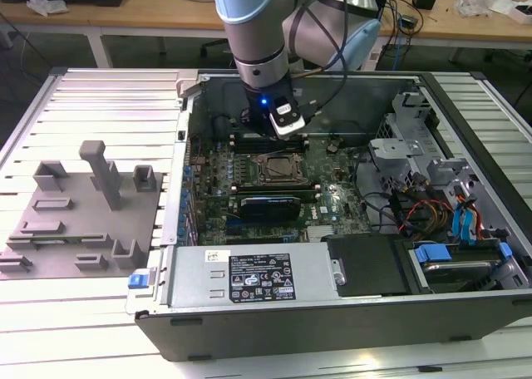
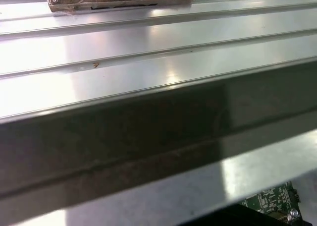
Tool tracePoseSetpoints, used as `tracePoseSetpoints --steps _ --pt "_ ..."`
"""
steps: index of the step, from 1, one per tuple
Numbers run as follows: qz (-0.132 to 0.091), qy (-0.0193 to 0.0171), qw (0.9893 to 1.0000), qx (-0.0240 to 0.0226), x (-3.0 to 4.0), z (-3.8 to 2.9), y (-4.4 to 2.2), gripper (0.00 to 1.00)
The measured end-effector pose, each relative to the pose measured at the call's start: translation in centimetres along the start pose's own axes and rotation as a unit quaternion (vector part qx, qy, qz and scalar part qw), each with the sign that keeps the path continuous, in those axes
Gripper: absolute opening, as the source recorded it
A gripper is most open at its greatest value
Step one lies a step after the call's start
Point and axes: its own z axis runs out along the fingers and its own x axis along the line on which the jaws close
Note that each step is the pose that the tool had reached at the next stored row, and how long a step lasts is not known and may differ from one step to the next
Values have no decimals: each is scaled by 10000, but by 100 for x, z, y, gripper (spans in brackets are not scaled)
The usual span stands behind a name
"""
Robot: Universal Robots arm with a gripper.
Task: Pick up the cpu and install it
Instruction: 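Install the first cpu locking lever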
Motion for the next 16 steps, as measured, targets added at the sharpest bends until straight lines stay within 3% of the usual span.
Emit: tracePoseSetpoints --steps 5,16 --pt "-4 -22 10000 -1 31 23 -11 11" --pt "-4 -25 10000 0 37 70 -44 11"
